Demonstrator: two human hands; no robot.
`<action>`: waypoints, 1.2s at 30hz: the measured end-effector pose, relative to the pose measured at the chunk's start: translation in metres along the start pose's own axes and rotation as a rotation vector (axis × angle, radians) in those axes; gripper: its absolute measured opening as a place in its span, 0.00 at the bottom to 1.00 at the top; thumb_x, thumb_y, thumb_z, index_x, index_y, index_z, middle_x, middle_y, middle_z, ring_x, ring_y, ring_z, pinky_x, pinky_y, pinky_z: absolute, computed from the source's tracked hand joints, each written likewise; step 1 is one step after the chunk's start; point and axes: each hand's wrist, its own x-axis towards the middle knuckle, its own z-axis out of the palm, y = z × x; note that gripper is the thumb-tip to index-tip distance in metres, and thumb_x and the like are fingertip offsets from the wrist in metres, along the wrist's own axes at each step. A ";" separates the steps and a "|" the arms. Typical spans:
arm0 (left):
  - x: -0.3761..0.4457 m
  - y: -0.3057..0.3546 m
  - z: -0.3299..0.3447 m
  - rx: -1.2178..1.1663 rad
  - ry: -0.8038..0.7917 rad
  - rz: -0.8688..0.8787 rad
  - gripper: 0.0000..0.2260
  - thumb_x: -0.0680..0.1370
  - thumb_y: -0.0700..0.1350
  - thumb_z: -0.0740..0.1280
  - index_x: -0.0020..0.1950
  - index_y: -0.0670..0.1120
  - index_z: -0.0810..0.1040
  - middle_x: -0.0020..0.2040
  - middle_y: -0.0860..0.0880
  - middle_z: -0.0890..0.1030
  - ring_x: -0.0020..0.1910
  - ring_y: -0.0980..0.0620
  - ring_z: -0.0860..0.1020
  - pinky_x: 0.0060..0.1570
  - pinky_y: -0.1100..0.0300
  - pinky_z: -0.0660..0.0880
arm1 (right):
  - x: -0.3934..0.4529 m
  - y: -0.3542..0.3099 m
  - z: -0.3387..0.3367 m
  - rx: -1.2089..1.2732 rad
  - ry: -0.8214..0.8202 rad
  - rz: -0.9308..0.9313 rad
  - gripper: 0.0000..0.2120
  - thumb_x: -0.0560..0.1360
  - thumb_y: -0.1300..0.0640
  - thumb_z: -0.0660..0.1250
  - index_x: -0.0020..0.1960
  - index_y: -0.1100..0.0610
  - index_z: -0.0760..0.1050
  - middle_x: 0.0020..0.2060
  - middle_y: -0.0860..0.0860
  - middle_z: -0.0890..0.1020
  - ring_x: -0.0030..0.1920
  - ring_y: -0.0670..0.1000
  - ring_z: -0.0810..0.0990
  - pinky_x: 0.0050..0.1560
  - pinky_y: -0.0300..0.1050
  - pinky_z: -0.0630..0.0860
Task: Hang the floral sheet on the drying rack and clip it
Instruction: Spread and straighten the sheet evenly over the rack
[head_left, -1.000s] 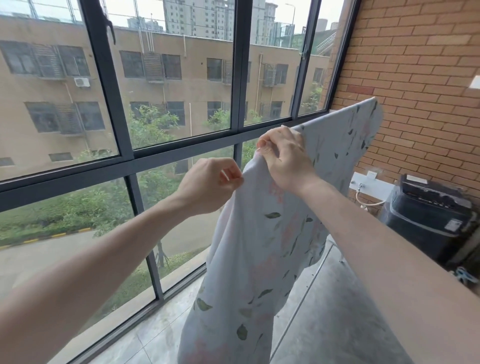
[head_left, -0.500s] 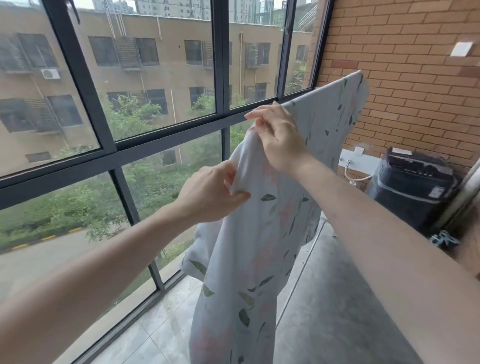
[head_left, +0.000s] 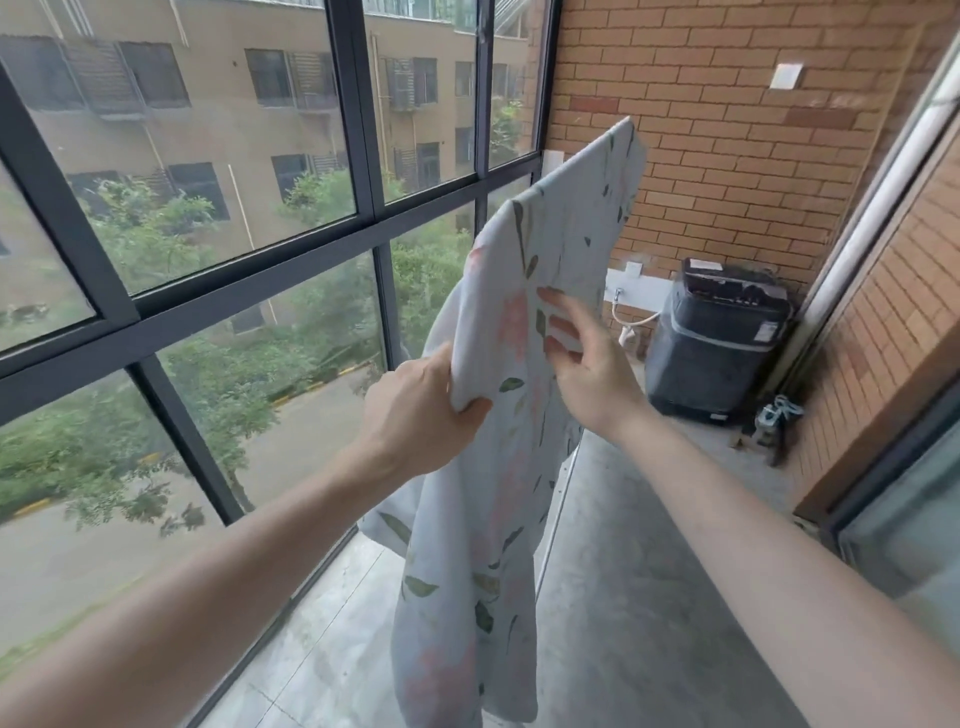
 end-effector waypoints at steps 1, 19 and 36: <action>-0.003 -0.003 0.003 -0.010 -0.013 0.011 0.13 0.77 0.56 0.69 0.53 0.50 0.72 0.47 0.47 0.83 0.46 0.37 0.81 0.39 0.51 0.75 | -0.006 0.006 0.003 -0.010 0.001 0.034 0.23 0.84 0.62 0.60 0.76 0.44 0.68 0.75 0.41 0.70 0.72 0.45 0.72 0.65 0.32 0.71; 0.033 -0.073 -0.024 0.051 -0.098 -0.084 0.16 0.79 0.55 0.71 0.58 0.45 0.77 0.51 0.40 0.84 0.47 0.36 0.80 0.42 0.47 0.79 | -0.026 0.026 -0.014 -0.058 -0.050 0.174 0.21 0.84 0.61 0.61 0.75 0.46 0.68 0.72 0.41 0.71 0.60 0.34 0.75 0.55 0.29 0.71; 0.010 0.083 0.023 0.089 0.466 -0.141 0.25 0.73 0.42 0.75 0.69 0.49 0.74 0.69 0.48 0.72 0.67 0.44 0.69 0.71 0.49 0.66 | -0.007 0.143 -0.152 -0.094 -0.292 0.112 0.20 0.83 0.55 0.62 0.70 0.35 0.68 0.67 0.29 0.71 0.62 0.35 0.76 0.64 0.57 0.76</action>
